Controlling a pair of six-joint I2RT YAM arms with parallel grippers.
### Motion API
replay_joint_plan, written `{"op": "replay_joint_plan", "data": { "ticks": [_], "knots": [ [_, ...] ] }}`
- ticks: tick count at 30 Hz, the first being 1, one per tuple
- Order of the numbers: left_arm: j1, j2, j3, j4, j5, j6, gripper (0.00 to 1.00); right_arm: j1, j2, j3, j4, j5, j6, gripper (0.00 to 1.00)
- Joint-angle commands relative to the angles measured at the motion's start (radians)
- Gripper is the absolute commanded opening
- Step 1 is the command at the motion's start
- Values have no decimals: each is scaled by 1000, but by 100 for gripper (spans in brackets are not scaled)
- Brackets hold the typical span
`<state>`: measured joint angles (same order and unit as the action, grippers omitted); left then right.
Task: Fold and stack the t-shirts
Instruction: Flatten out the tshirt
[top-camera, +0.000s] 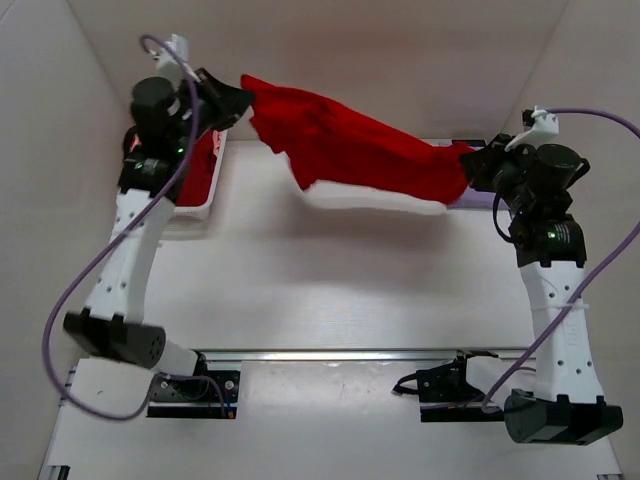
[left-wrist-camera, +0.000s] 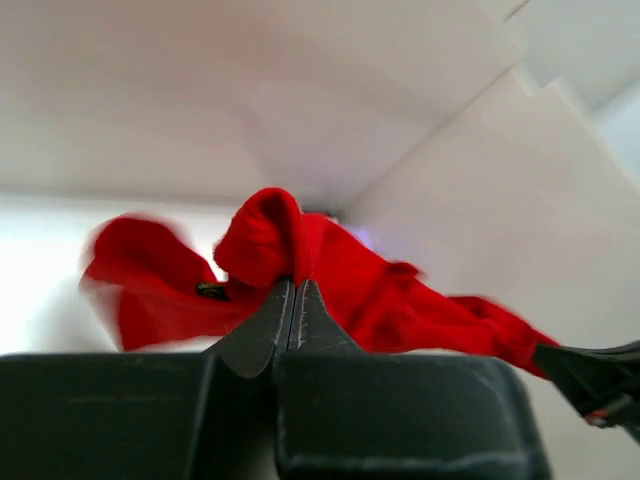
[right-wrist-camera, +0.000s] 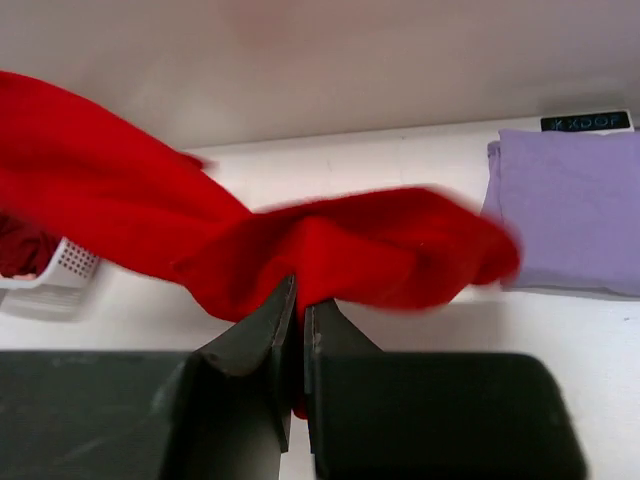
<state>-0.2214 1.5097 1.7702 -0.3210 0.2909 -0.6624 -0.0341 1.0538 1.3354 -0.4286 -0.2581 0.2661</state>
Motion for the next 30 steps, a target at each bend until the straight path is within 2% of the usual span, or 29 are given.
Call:
{"op": "replay_joint_plan", "data": {
  "ticks": [1, 7, 11, 14, 18, 20, 22, 25, 27, 30],
  "knots": [
    [31, -120, -23, -144, -18, 57, 0, -16, -80, -8, 50, 31, 42, 0],
    [59, -227, -2, -217, -75, 102, 0, -110, -218, -78, 100, -15, 90, 0],
    [74, -241, -23, -216, -53, 96, 0, -76, -209, -41, 70, -9, 78, 0],
    [70, -221, -47, -207, -41, 99, 0, -73, -177, -45, 70, -38, 88, 0],
    [86, -160, -106, -193, -7, 107, 0, -93, -59, -47, 68, -151, 99, 0],
    [96, -94, -97, -181, 17, 115, 0, -46, 20, -10, 53, -141, 70, 0],
    [96, 34, 15, -214, 56, 145, 0, 9, 147, 83, 27, -87, 24, 0],
    [77, 211, 236, -320, 7, 210, 0, 65, 279, 249, -16, -29, -11, 0],
    [77, 289, 470, -404, 1, 222, 0, 85, 336, 364, -48, -3, -31, 0],
    [146, 354, 670, -452, 53, 188, 0, 102, 356, 510, -82, 52, -51, 0]
  ]
}}
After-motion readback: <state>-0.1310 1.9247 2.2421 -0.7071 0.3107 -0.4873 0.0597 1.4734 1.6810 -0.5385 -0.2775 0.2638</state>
